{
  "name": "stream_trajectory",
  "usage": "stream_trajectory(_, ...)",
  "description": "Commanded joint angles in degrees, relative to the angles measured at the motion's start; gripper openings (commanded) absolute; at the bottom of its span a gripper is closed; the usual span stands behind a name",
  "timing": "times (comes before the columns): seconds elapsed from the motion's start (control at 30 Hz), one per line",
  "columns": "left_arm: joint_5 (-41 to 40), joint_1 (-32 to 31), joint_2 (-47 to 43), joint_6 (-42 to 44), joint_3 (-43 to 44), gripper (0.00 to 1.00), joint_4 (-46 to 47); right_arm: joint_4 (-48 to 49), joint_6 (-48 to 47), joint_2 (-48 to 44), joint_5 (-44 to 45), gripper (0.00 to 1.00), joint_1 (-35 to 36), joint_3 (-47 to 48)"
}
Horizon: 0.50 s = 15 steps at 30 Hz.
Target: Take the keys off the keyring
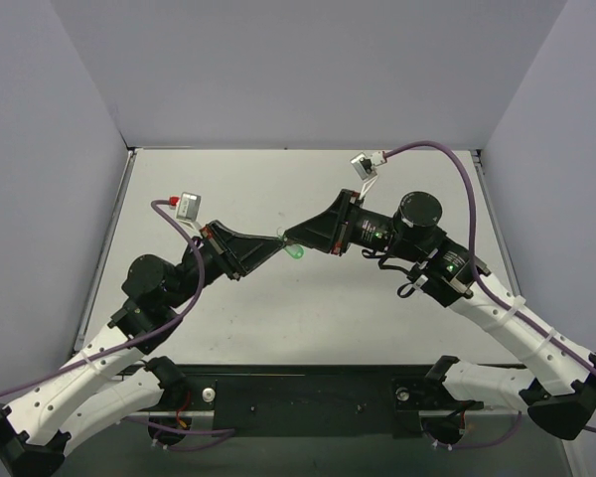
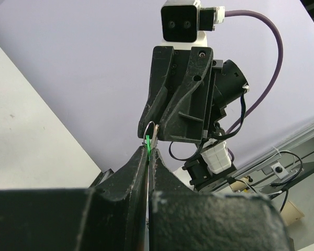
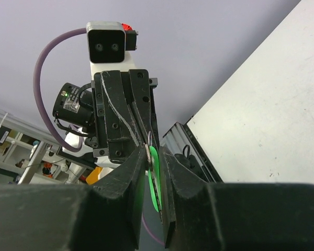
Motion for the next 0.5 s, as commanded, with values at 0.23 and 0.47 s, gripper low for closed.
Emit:
stream_trajectory(0.23, -2.2, -0.7, -0.6, -0.6, -0.5, 0.0, 4.5, 5.0, -0.1, -0.6, -1.3, 0.0, 0.8, -1.0)
stream_trajectory(0.47, -2.8, -0.7, -1.9, 2.9, 2.0, 0.15, -3.5, 3.0, -1.5, -1.0, -2.8, 0.0, 0.8, 0.2)
